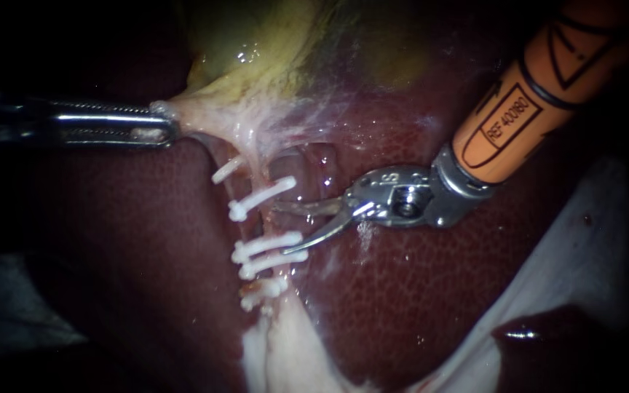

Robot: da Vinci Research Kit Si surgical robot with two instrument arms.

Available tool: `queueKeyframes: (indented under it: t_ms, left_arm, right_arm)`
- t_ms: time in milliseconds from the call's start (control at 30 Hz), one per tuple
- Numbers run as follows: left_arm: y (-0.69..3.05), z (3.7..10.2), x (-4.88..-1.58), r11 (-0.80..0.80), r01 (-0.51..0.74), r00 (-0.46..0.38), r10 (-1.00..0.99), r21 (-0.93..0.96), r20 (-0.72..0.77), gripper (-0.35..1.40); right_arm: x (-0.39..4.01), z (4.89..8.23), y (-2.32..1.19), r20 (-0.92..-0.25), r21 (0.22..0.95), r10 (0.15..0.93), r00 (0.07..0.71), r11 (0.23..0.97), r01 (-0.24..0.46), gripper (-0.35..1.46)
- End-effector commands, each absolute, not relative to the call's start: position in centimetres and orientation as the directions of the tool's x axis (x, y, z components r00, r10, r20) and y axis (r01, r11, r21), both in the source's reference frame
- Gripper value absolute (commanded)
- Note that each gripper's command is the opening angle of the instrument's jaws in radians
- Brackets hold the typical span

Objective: Go to the cutting position right tube

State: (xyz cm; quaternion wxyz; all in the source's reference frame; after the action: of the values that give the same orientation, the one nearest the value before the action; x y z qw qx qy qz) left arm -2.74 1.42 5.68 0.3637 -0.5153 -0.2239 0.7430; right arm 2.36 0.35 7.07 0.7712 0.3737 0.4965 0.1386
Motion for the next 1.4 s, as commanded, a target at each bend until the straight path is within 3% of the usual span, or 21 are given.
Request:
queueKeyframes:
  t_ms: [33,333,700,1133,1400]
  left_arm:
    - [1.42,5.68,-2.75,-0.635,-0.311,-0.204,0.772,-0.707,-0.602,-0.35]
    - [1.42,5.68,-2.75,-0.635,-0.311,-0.204,0.772,-0.707,-0.602,-0.35]
    - [1.42,5.68,-2.76,-0.635,-0.312,-0.204,0.772,-0.707,-0.602,-0.35]
    - [1.42,5.69,-2.77,-0.635,-0.312,-0.204,0.772,-0.707,-0.602,-0.35]
    - [1.42,5.69,-2.78,-0.634,-0.313,-0.204,0.772,-0.707,-0.602,-0.35]
  right_arm:
    - [2.38,7.08,0.34,-0.663,0.713,0.583,0.47,0.683,0.16,1.32]
    - [2.47,7.13,0.29,-0.666,0.714,0.582,0.466,0.678,0.175,1.32]
    - [2.59,7.04,0.23,-0.694,0.713,0.598,0.402,0.647,0.269,1.29]
    - [3.07,7.1,0.03,-0.682,0.725,0.627,0.377,0.647,0.235,1.29]
    - [3.1,7.09,0.06,-0.654,0.753,0.673,0.347,0.623,0.212,1.3]
